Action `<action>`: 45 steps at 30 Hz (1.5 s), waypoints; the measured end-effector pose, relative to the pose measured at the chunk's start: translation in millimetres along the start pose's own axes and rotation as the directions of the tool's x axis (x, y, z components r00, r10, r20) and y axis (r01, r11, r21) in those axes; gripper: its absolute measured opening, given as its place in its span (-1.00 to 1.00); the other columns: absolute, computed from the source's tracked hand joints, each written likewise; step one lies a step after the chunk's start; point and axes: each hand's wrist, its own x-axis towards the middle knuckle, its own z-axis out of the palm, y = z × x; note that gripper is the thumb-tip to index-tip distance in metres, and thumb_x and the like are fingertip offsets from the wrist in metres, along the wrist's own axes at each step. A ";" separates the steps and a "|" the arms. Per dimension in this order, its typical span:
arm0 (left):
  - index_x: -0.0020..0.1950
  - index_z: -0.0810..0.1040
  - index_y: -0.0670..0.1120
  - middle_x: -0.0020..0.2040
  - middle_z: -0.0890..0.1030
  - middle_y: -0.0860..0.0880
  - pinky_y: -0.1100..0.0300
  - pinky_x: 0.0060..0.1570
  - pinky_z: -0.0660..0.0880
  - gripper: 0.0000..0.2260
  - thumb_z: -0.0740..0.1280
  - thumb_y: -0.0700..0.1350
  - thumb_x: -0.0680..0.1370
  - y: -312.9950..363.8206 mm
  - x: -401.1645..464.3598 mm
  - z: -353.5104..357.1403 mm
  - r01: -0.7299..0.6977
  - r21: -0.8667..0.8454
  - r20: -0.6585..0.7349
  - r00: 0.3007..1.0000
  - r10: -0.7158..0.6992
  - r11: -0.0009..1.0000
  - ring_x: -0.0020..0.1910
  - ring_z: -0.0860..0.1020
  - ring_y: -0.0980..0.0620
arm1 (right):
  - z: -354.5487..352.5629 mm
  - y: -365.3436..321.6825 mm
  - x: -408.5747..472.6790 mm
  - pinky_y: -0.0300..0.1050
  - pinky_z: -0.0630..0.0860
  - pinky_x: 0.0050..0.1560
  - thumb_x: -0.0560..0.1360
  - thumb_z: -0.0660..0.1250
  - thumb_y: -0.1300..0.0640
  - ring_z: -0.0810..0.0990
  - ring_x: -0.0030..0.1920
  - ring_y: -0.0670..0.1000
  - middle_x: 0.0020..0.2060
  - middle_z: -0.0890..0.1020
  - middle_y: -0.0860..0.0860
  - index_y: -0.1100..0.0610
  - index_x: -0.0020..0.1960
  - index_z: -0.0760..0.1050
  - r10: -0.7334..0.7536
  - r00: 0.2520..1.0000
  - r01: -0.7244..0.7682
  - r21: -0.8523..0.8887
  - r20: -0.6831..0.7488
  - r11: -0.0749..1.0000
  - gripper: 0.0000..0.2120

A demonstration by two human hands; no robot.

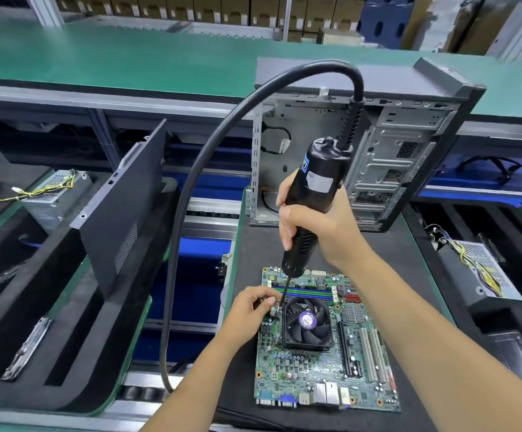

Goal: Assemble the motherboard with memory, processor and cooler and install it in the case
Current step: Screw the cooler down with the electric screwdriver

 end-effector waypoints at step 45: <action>0.24 0.48 -0.17 0.01 0.60 -0.07 0.11 -0.03 0.46 -0.56 0.33 0.03 0.44 207.2 2.5 -67.2 -0.461 -0.312 -0.023 0.878 0.478 0.831 0.03 0.54 0.02 | 16.8 -7.0 -6.6 -0.28 0.51 -0.23 0.39 0.40 0.26 0.60 -0.25 -0.13 -0.31 0.63 -0.10 0.08 -0.16 0.55 0.024 0.956 -0.076 -0.167 -0.291 0.983 -0.90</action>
